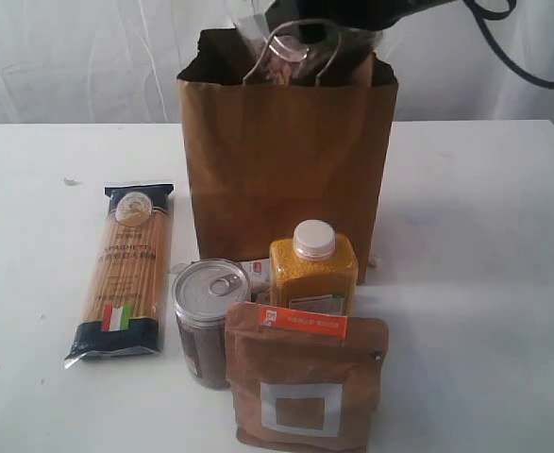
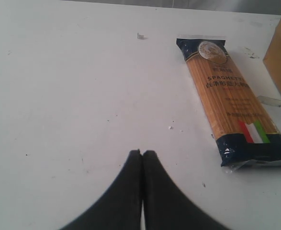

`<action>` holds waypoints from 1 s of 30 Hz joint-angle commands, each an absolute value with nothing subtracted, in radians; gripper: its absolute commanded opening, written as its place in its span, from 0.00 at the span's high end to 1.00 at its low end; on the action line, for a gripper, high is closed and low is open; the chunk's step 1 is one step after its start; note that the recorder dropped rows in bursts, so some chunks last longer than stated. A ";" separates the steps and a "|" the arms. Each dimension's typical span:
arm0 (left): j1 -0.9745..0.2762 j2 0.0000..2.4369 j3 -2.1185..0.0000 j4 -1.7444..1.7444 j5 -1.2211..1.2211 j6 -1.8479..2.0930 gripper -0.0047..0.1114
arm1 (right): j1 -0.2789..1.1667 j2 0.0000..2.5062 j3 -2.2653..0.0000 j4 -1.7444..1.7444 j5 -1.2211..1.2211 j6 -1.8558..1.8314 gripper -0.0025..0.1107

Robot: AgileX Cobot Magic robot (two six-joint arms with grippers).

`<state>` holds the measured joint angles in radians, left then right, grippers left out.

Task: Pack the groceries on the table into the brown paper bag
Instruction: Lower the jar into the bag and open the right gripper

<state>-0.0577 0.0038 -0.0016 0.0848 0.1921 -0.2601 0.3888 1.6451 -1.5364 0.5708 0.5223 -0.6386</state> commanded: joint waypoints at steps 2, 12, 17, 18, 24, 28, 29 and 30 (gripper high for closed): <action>-0.064 0.000 0.000 0.086 0.187 -0.261 0.96 | 0.389 1.636 -1.545 0.570 0.544 -0.723 0.81; -0.064 0.000 0.000 0.086 0.187 -0.261 0.96 | 0.389 1.636 -1.545 0.418 0.589 -0.738 0.81; -0.064 0.000 0.000 0.086 0.187 -0.261 0.96 | 0.389 1.636 -1.545 0.412 0.627 -0.738 0.79; -0.064 0.000 0.000 0.086 0.187 -0.261 0.96 | 0.389 1.636 -1.545 0.412 0.627 -0.738 0.78; -0.064 0.000 0.000 0.086 0.187 -0.261 0.96 | 0.389 1.636 -1.545 0.410 0.628 -0.738 0.70; -0.064 0.000 0.000 0.086 0.187 -0.261 0.96 | 0.389 1.636 -1.545 0.412 0.628 -0.736 0.70; -0.064 0.000 0.000 0.086 0.187 -0.261 0.96 | 0.389 1.636 -1.545 0.412 0.628 -0.736 0.70; -0.064 0.000 0.000 0.086 0.187 -0.261 0.96 | 0.389 1.636 -1.545 0.412 0.628 -0.736 0.70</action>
